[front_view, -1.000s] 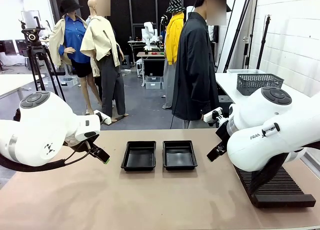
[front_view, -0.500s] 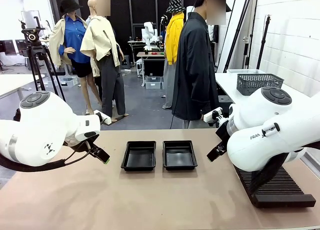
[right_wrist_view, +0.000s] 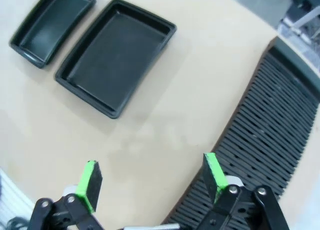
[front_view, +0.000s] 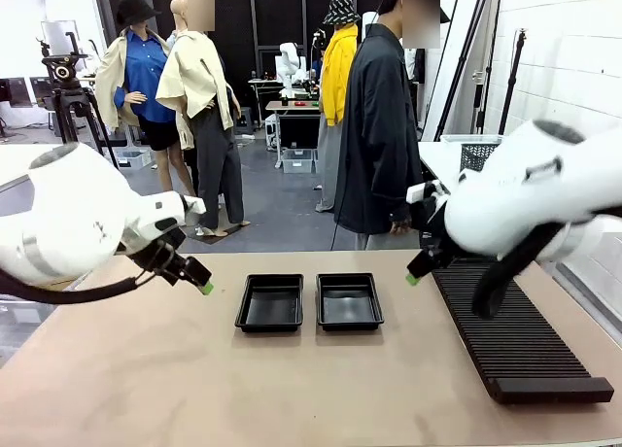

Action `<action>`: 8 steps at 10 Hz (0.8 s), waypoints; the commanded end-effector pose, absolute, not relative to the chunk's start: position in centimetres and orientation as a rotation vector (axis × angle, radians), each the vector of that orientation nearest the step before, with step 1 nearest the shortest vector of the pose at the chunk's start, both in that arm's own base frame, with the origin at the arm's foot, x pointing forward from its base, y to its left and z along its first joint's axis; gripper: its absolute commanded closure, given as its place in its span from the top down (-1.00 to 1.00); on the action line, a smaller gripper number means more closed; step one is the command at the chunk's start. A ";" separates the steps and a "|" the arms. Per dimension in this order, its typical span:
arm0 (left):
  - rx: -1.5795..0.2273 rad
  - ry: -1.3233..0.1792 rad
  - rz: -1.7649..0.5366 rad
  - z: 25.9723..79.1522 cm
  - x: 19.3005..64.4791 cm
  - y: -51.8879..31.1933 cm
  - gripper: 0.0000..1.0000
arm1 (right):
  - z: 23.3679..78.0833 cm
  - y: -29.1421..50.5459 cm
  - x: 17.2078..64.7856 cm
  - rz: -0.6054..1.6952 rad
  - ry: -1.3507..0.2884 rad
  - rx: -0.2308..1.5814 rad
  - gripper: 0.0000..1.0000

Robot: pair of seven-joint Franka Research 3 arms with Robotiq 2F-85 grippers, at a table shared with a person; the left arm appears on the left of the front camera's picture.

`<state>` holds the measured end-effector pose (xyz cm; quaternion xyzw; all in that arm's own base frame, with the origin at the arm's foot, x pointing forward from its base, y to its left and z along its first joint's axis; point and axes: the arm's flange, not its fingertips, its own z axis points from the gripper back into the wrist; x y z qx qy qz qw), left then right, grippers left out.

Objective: Inspect and transfer BCBs to ESD trays.
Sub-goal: Pick up the Blank PCB from the PCB Rack and place it in the left ESD tray.

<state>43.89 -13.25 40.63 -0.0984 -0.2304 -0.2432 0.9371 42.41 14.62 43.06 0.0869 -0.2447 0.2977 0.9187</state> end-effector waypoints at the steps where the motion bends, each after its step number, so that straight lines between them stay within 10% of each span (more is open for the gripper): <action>1: -0.350 -0.339 -0.479 42.0 47.1 -10.2 1.00 | 45.0 11.4 44.1 0.563 -0.422 0.380 1.00; 8: -1.044 -0.438 -0.073 47.3 47.9 1.6 1.00 | 46.1 0.2 43.3 0.432 -0.487 1.077 1.00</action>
